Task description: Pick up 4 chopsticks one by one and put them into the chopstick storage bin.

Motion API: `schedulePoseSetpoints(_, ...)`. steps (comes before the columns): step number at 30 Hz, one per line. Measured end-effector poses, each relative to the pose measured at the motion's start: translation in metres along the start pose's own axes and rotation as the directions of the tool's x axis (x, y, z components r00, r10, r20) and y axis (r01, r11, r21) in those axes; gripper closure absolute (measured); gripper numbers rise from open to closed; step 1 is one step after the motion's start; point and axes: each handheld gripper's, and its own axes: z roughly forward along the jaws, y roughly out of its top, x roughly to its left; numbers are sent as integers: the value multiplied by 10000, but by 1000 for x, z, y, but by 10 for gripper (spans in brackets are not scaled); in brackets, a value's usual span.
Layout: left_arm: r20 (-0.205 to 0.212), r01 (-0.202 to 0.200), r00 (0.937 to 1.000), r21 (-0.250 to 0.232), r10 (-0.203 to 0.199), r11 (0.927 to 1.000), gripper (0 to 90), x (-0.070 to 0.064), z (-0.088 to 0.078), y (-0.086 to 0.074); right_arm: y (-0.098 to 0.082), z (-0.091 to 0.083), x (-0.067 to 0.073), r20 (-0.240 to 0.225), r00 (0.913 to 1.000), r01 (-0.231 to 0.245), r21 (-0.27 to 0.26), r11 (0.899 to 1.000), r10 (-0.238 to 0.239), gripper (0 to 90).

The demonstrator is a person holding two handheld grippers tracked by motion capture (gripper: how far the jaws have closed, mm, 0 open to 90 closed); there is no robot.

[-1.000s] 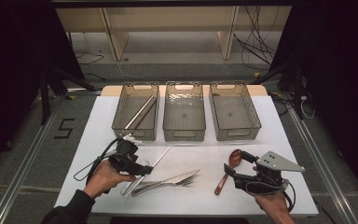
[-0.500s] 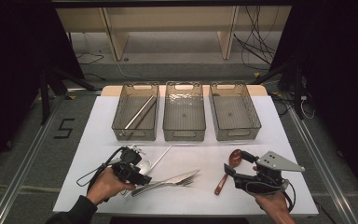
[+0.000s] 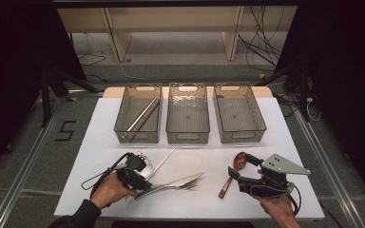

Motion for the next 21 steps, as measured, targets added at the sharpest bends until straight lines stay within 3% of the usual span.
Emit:
schedulePoseSetpoints(8,66,-90,9999,189,88,9998,585,0,3,0,0,0,0,-4,10000,4,5,10000,-4,241)
schedulePoseSetpoints(21,216,-369,9991,235,364,9990,741,-3,6,2,0,0,0,-23,10000,9,28,10000,-9,241)
